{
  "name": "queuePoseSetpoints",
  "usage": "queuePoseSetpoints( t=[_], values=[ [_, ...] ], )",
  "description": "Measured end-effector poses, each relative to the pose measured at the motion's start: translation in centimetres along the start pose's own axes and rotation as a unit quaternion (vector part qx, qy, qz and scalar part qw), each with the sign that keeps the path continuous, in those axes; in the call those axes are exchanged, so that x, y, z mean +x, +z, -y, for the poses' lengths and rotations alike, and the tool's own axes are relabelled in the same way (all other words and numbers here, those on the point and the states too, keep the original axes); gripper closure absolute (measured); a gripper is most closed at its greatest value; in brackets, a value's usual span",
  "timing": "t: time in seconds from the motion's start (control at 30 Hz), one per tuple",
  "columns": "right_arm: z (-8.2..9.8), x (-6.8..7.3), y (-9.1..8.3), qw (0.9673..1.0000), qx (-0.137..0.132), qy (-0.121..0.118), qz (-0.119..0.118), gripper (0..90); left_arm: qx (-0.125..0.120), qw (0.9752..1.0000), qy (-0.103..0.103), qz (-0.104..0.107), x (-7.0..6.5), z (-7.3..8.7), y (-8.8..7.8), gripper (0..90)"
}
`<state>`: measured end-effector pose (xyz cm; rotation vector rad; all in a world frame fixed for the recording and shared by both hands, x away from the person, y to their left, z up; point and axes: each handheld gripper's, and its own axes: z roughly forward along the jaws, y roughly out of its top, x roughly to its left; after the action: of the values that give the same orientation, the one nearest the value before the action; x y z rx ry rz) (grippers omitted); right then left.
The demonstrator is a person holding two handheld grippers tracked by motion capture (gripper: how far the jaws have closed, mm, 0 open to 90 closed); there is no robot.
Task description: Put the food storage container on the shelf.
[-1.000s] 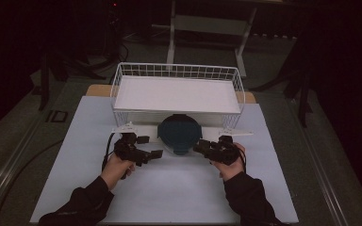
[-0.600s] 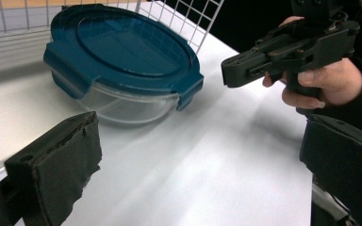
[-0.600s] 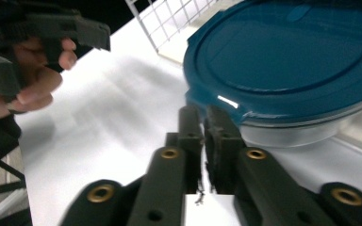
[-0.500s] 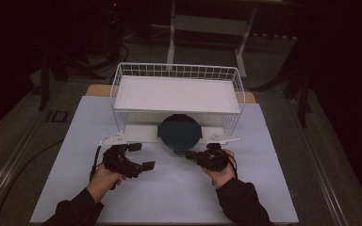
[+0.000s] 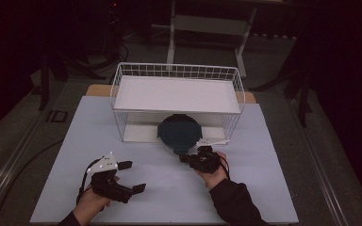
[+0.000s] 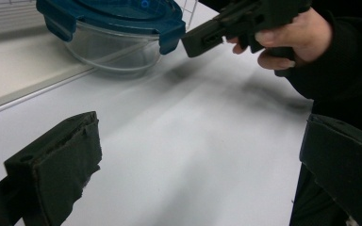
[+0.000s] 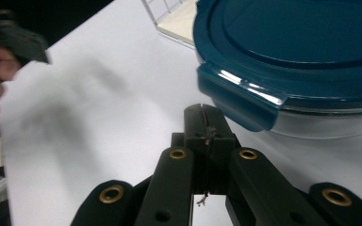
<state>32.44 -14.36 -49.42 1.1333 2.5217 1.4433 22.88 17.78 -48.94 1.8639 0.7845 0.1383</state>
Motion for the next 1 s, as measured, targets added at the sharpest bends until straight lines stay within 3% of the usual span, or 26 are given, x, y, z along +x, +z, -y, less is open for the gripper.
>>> queuePoseSetpoints(
  t=[0.17, 0.37, 0.53, 1.0],
  values=[
    [-0.2, -0.7, 0.5, 1.0000, 0.001, 0.007, 0.005, 90.0, -0.019, 0.9997, 0.006, -0.018, -0.5, 0.5, -0.8, 0.0],
    [-0.7, -1.3, 1.1, 0.9999, -0.003, 0.008, 0.013, 90.0, -0.024, 0.9994, 0.009, -0.022, -0.4, 0.6, -0.7, 0.0],
    [-1.2, -1.8, 1.5, 0.9998, -0.009, 0.006, 0.018, 90.0, -0.019, 0.9997, 0.002, -0.014, -0.2, 0.7, -0.2, 0.0],
    [-2.9, -3.5, 2.8, 0.9990, -0.020, 0.015, 0.036, 90.0, -0.015, 0.9997, 0.020, -0.005, -0.6, 0.9, 0.1, 0.0]
  ],
)
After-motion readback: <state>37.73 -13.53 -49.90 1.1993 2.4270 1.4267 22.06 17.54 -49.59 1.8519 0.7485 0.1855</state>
